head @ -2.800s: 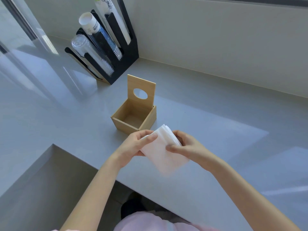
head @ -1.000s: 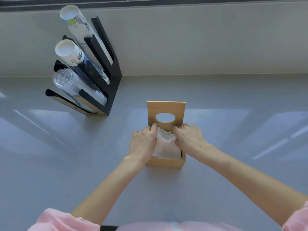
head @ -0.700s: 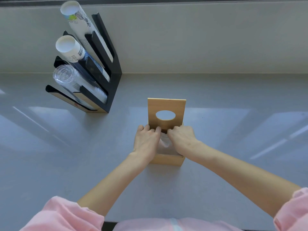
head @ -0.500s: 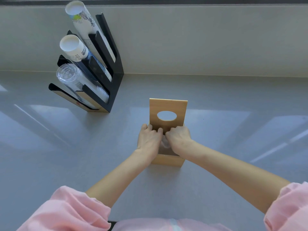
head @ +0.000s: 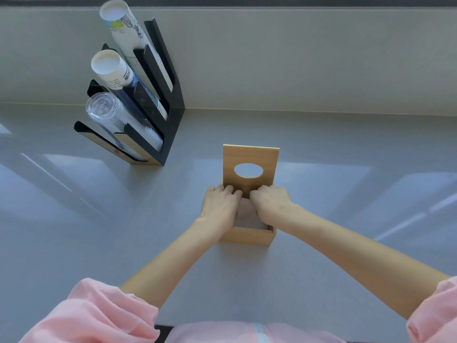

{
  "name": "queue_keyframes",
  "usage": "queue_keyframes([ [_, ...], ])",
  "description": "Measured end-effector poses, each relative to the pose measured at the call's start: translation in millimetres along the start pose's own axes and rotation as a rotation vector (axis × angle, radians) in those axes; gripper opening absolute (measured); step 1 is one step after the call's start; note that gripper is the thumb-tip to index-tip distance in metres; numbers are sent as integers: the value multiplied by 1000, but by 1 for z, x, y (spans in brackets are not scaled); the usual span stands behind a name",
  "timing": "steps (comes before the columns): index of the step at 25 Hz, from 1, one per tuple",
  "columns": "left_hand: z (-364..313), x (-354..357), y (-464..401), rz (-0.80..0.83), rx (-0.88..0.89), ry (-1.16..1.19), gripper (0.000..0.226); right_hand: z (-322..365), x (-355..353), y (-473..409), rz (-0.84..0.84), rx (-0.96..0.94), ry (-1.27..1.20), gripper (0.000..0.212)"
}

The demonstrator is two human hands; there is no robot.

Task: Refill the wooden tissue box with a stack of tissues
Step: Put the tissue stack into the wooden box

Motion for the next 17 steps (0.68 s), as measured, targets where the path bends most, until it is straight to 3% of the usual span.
queue_keyframes([
  [3,2,-9,11,-77,80,81,36,-15,-10,14,-84,-54,-166,11],
  [7,-10,5,4,88,202,59,32,-18,-10,21,-45,-183,-299,38],
  [9,-20,16,-2,193,232,-23,26,-1,2,17,47,-215,-204,41],
  [12,-25,28,-12,287,244,-112,25,22,21,7,174,-213,0,28],
  [17,-16,47,-25,496,134,-181,29,21,38,-11,247,-140,179,29],
])
Point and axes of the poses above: each hand's wrist, its own y-axis away from the middle knuckle, its own x-axis out of the palm, z = x × y, the point moved 10 cm from there along -y, towards the middle knuckle, and after that the axes turned 15 degrees about z, right-handed, at the moved point
